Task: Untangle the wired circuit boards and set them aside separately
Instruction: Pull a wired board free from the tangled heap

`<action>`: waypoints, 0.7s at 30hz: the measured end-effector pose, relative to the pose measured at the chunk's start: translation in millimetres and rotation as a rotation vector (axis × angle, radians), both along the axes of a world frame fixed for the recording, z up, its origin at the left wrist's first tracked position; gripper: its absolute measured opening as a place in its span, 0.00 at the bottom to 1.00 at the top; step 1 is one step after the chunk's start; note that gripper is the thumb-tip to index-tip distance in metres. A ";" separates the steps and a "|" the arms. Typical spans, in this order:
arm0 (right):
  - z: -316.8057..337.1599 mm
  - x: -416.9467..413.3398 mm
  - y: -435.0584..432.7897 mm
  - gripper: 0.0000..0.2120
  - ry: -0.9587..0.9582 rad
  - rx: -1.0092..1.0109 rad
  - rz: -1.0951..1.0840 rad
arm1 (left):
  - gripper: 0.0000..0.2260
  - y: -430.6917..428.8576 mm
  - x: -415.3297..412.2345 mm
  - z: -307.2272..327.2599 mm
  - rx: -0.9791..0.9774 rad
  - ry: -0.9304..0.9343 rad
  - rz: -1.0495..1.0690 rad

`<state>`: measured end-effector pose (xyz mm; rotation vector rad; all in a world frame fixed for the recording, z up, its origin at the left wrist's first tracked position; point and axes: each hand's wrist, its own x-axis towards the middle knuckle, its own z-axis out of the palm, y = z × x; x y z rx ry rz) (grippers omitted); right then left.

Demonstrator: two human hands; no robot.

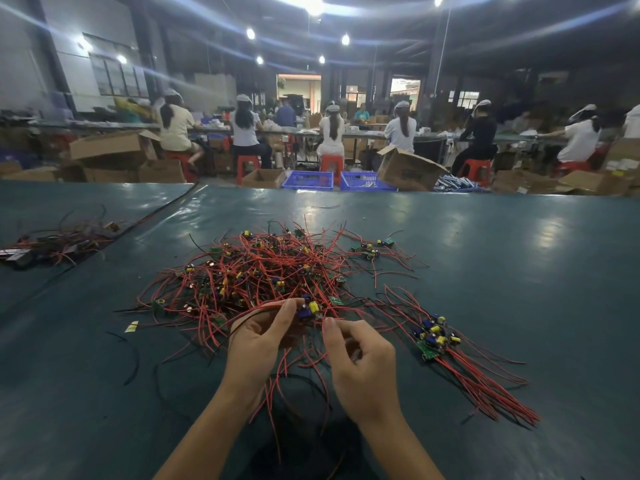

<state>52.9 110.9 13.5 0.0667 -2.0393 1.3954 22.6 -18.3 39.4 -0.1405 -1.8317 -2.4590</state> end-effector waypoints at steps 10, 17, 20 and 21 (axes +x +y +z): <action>13.4 -0.1 3.6 0.11 -0.227 -0.548 0.248 | 0.10 4.9 3.9 -3.1 -0.089 0.016 -0.101; 11.7 2.2 1.1 0.06 -0.278 -0.547 0.211 | 0.08 4.2 -2.0 -11.7 -0.330 0.141 -0.085; 12.9 -0.7 18.7 0.09 -0.324 -0.672 0.045 | 0.06 -1.1 -5.5 -23.4 -0.605 0.228 -0.016; 17.1 -5.1 27.2 0.10 -0.317 -0.700 -0.003 | 0.06 -3.7 -7.2 -27.3 -0.705 0.264 0.004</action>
